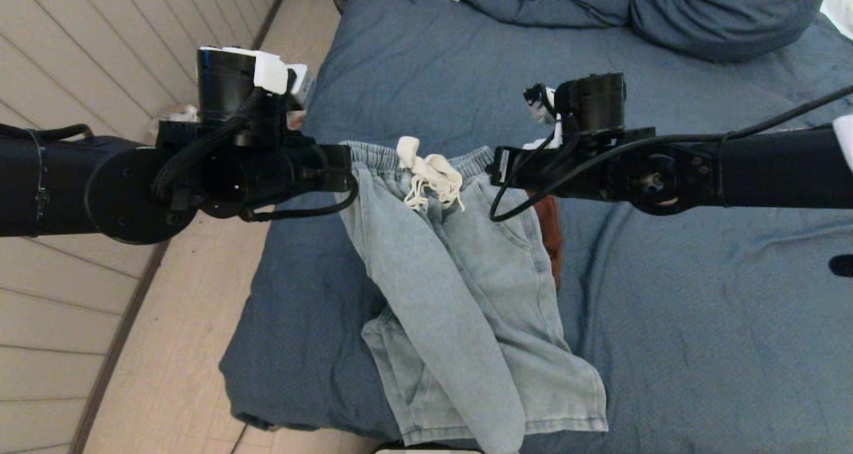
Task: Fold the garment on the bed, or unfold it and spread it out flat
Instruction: Unford the blue shorts
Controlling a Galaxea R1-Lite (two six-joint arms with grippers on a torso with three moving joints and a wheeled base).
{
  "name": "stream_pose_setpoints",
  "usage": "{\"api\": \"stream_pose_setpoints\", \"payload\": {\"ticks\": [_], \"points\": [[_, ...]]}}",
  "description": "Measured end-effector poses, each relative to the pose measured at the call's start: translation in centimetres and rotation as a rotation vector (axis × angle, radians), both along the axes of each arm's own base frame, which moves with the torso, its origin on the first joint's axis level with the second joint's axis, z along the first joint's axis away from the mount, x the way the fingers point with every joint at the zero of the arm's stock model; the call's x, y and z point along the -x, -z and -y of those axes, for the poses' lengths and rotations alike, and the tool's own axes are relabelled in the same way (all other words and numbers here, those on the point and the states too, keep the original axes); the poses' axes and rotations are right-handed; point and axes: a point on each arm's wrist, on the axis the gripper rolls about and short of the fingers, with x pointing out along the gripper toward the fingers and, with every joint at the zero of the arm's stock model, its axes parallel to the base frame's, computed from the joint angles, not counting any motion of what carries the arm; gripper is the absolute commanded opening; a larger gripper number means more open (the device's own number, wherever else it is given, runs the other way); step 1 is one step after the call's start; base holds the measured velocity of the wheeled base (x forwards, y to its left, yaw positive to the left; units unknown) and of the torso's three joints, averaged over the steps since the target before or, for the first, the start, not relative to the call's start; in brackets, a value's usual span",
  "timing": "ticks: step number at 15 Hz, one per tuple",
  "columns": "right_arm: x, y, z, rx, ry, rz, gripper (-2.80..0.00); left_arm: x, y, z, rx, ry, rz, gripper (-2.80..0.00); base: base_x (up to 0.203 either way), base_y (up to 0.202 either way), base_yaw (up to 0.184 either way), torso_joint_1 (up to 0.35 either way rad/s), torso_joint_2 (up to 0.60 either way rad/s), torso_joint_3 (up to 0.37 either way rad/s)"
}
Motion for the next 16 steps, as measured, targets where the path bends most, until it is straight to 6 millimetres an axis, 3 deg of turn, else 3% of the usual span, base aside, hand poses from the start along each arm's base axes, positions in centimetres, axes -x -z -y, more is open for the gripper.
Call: {"api": "stream_pose_setpoints", "payload": {"ticks": [8,16], "points": [[-1.9,-0.3,-0.3,-0.01,0.024,0.056,0.0,-1.3,-1.9,-3.6,-0.098,-0.075,0.14,-2.8,0.0,0.0,0.0,0.0,0.0,0.0],[-3.2,1.8,-2.0,0.023,0.039,0.04,0.0,-1.7,-0.3,-4.1,-0.171,-0.013,0.187,-2.8,0.0,0.0,0.0,0.0,0.0,0.0]]}}
